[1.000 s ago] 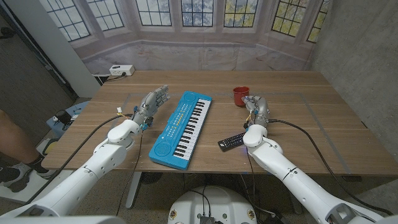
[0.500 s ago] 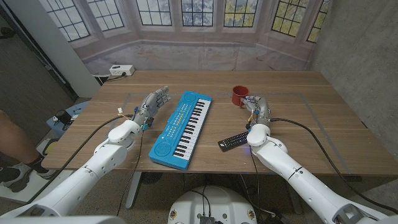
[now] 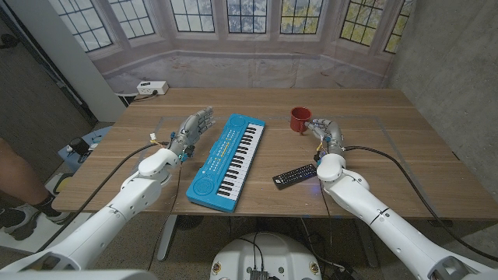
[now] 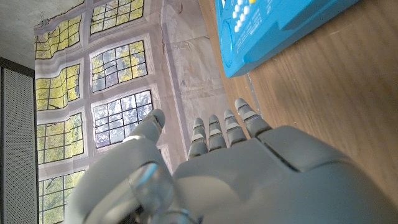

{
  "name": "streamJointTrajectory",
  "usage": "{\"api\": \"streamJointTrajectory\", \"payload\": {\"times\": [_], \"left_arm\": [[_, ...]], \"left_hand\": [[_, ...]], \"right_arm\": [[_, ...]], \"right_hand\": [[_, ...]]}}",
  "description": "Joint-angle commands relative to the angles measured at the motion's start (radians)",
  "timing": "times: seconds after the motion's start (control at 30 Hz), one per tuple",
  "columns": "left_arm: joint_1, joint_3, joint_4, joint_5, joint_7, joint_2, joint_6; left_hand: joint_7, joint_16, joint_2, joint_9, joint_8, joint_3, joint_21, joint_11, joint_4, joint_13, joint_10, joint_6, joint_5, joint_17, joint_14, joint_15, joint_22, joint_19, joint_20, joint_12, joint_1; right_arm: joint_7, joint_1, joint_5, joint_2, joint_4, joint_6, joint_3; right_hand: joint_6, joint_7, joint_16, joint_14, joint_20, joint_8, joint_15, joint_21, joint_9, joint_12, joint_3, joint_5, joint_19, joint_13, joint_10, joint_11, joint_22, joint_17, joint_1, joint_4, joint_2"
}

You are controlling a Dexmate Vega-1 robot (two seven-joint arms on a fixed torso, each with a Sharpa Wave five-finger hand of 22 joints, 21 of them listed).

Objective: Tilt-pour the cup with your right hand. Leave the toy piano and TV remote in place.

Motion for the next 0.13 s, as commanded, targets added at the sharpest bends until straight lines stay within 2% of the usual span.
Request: {"api": "streamJointTrajectory", "payload": {"times": [0.03,0.13], "left_arm": [[-0.011,0.009,-0.009,0.011,0.019,-0.01,0.011],[-0.018,0.012,-0.004,0.02,0.02,-0.009,0.012]], "left_hand": [[-0.002,-0.003,0.001,0.004,0.002,0.002,-0.002,0.009,-0.002,0.003,0.004,0.011,0.004,0.004,0.004,0.003,0.001,0.005,-0.003,-0.001,0.012],[-0.002,-0.003,0.001,0.004,0.002,0.001,-0.002,0.01,-0.003,0.003,0.005,0.01,0.004,0.004,0.004,0.004,0.001,0.005,-0.003,-0.001,0.012]], "right_arm": [[0.019,-0.013,0.022,-0.032,-0.028,0.005,0.029],[0.017,-0.013,0.024,-0.032,-0.024,0.015,0.032]], "right_hand": [[-0.005,0.003,0.0,-0.006,0.003,0.003,-0.04,-0.001,0.003,0.0,-0.004,0.004,-0.006,0.0,-0.007,0.002,0.001,0.003,-0.014,0.0,0.003],[-0.005,0.003,0.0,-0.009,0.003,0.004,-0.038,-0.001,0.003,0.0,-0.005,0.005,-0.008,-0.001,-0.009,0.003,0.001,0.003,-0.017,0.0,0.003]]}}
